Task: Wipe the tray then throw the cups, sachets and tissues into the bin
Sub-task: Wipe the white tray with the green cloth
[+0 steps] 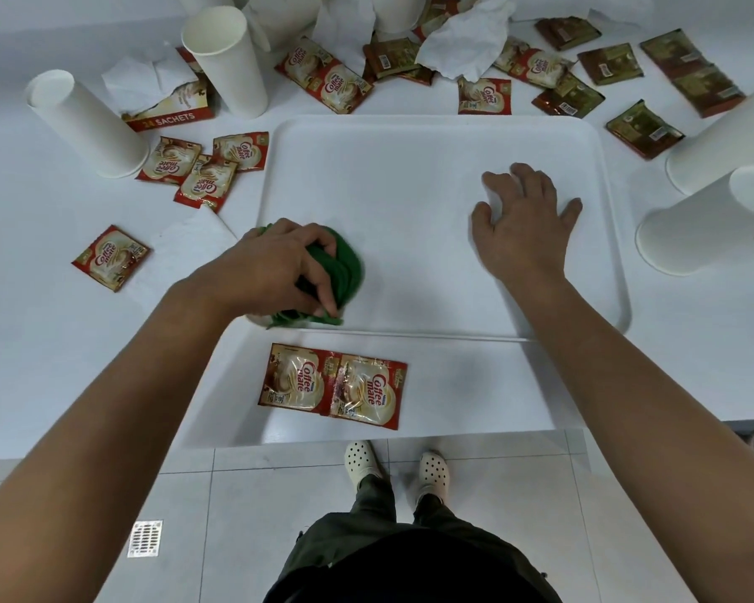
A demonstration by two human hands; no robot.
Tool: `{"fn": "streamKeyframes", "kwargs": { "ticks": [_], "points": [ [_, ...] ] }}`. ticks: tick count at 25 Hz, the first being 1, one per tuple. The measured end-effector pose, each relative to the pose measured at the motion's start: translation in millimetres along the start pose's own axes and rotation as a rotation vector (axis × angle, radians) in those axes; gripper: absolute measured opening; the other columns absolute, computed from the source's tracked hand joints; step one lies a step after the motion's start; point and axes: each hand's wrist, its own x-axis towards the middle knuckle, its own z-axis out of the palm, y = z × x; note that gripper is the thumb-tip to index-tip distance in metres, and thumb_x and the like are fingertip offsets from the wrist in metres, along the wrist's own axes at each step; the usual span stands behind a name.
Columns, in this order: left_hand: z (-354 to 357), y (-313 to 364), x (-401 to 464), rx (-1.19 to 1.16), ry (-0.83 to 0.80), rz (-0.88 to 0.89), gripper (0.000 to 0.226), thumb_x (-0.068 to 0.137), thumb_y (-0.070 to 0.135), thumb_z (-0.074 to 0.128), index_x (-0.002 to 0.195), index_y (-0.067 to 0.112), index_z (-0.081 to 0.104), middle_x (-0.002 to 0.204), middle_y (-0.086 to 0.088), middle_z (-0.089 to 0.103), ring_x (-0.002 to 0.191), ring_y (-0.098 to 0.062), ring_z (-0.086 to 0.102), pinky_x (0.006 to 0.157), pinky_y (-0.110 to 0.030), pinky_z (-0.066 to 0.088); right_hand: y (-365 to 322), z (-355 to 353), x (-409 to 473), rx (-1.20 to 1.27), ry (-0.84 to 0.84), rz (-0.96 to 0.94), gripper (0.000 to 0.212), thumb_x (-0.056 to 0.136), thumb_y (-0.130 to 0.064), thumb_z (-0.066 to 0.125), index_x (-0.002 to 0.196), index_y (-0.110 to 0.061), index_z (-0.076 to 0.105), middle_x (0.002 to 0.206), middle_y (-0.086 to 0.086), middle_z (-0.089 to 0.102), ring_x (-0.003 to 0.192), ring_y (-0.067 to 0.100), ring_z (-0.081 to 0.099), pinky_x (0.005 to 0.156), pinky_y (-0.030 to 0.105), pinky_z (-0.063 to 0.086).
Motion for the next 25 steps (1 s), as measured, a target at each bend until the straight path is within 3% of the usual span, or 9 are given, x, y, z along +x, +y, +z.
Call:
{"fn": "streamKeyframes", "kwargs": {
  "ticks": [4, 8, 18, 25],
  "points": [
    [10.5, 13.2, 1.0, -0.039, 0.029, 0.015, 0.026, 0.073, 0.037, 0.073, 0.07, 0.057, 0.058, 0.114, 0.02, 0.03, 0.12, -0.013, 0.026, 0.104, -0.039, 0.017, -0.5, 1.4, -1.8, -0.001, -0.003, 0.011, 0.042, 0.091, -0.032, 0.04, 0.132, -0.028, 0.045, 0.148, 0.002, 0.035, 0.14, 0.022, 0.024, 0.11, 0.061, 0.012],
    [19.2, 37.4, 7.9, -0.053, 0.096, 0.037, 0.015, 0.075, 0.045, 0.069, 0.078, 0.057, 0.06, 0.11, 0.018, 0.032, 0.115, -0.014, 0.03, 0.093, -0.034, 0.018, -2.1, 1.5, -2.0, 0.0, -0.005, 0.017, 0.042, 0.091, -0.031, 0.04, 0.132, -0.027, 0.045, 0.148, 0.002, 0.034, 0.141, 0.022, 0.023, 0.11, 0.061, 0.011],
    [40.2, 127.9, 50.0, -0.064, 0.189, 0.128, 0.012, 0.081, 0.044, 0.062, 0.091, 0.042, 0.069, 0.118, 0.009, 0.042, 0.112, -0.022, 0.034, 0.096, -0.043, 0.026, 0.4, -5.0, 4.2, 0.064, -0.068, 0.049, 0.042, 0.089, -0.033, 0.043, 0.131, -0.031, 0.046, 0.149, -0.002, 0.032, 0.14, 0.019, 0.021, 0.111, 0.057, 0.006],
    [48.0, 127.1, 60.6, -0.17, 0.3, 0.04, 0.01, 0.083, 0.041, 0.061, 0.089, 0.037, 0.068, 0.117, 0.01, 0.045, 0.112, -0.023, 0.037, 0.09, -0.042, 0.029, 5.8, -10.4, 5.2, 0.089, -0.137, 0.056, 0.045, 0.09, -0.028, 0.043, 0.135, -0.034, 0.043, 0.152, -0.004, 0.027, 0.142, 0.018, 0.016, 0.114, 0.052, 0.0]
  ]
}}
